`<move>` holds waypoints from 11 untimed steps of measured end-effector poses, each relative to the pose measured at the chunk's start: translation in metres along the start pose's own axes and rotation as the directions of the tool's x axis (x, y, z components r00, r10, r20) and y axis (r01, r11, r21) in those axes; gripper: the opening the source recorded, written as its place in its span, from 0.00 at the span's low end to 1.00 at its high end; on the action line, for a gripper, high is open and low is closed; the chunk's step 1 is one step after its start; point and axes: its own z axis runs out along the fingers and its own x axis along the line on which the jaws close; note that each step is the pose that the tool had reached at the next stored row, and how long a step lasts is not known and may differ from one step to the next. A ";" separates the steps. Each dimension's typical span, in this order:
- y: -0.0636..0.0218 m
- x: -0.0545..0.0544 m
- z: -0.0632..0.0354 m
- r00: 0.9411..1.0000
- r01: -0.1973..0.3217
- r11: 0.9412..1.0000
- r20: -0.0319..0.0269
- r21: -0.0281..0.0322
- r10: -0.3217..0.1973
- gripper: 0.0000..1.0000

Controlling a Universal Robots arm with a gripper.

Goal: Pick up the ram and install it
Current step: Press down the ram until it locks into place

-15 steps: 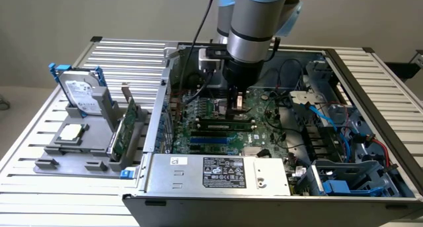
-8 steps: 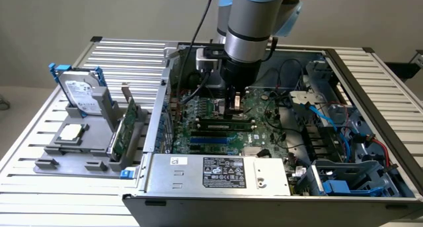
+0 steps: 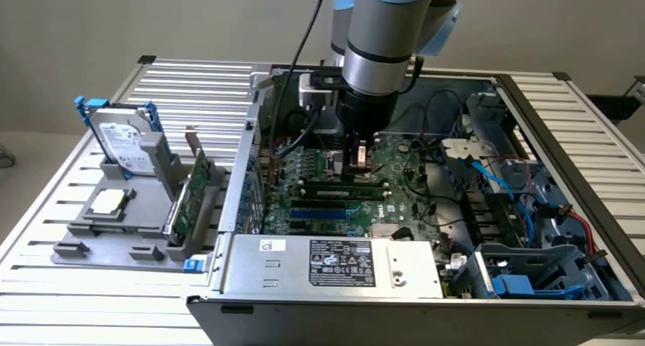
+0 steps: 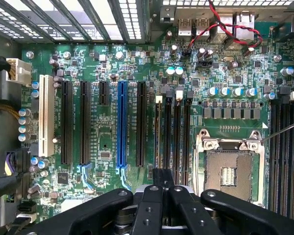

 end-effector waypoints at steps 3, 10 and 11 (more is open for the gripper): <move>0.0001 0.000 0.0000 1.000 0.000 1.000 0.000 0.000 0.000 0.11; 0.0004 0.000 0.0001 0.999 -0.053 0.999 0.004 0.008 0.053 0.11; 0.0004 0.000 0.0001 0.998 -0.063 0.998 0.005 0.009 0.063 0.11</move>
